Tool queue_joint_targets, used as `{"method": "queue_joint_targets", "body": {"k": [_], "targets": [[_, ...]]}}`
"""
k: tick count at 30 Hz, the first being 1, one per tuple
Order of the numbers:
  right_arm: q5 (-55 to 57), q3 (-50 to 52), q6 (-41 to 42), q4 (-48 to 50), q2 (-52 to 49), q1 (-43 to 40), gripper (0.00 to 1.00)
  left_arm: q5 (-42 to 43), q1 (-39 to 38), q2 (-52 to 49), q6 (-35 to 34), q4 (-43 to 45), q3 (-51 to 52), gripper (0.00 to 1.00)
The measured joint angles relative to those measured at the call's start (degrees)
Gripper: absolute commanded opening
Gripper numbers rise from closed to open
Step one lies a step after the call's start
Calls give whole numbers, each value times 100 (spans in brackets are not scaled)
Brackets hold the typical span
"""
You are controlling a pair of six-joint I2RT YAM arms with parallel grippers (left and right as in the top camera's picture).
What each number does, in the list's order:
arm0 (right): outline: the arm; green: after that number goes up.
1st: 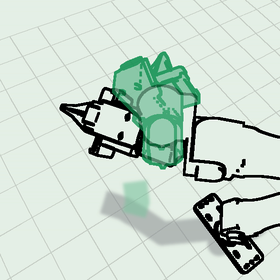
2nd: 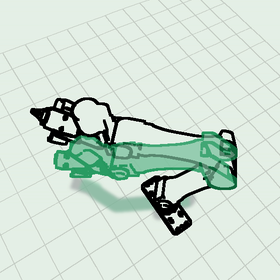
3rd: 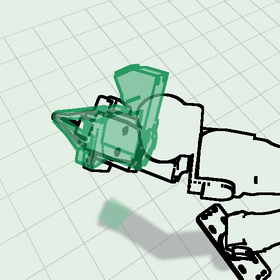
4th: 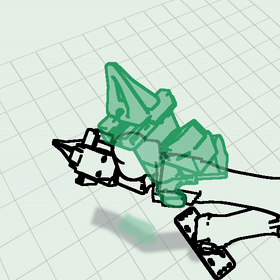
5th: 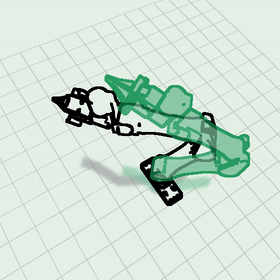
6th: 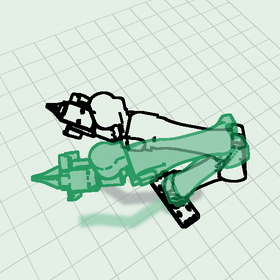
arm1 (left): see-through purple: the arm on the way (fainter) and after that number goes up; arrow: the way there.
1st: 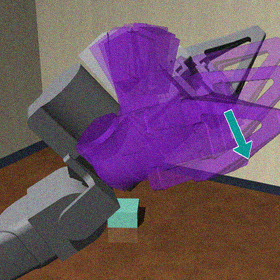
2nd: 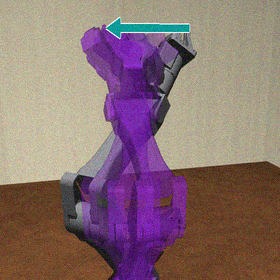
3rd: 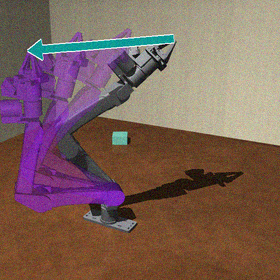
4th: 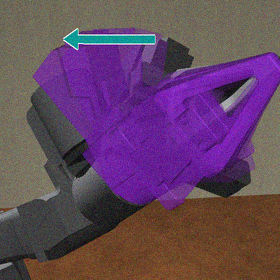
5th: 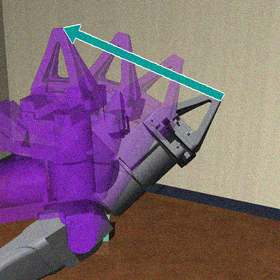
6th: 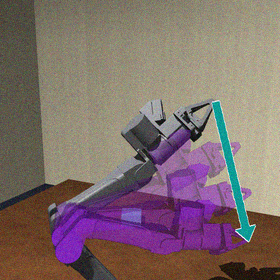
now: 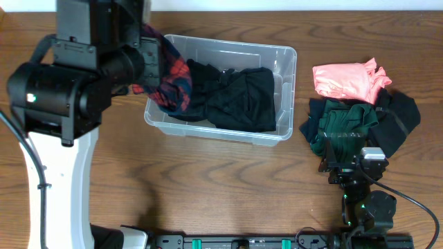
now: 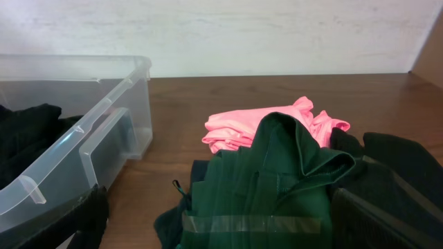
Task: Pack container
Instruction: 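Lift the plaid shirt with the left gripper and carry it over the bin, then lower the plaid shirt into the bin and press it down with the left gripper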
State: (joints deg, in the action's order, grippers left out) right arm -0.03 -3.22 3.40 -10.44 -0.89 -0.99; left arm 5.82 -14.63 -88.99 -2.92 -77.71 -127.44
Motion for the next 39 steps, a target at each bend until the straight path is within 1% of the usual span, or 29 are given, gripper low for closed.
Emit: {"method": "queue_joint_targets", "body": {"k": [7,10,18,25,32,39], "targets": [[0,0,0,0,0,0,99,-15,-691,-7,0,2,0,6],[0,0,0,0,0,0,99,-17,-872,-7,0,0,0,6],[0,0,0,0,0,0,99,-28,-894,-7,0,-2,0,6],[0,0,0,0,0,0,99,-245,-894,-48,107,-70,0,6],[0,0,0,0,0,0,99,-323,-894,-527,354,-448,0,6],[0,0,0,0,0,0,99,-334,-894,-1051,446,-455,0,6]]}}
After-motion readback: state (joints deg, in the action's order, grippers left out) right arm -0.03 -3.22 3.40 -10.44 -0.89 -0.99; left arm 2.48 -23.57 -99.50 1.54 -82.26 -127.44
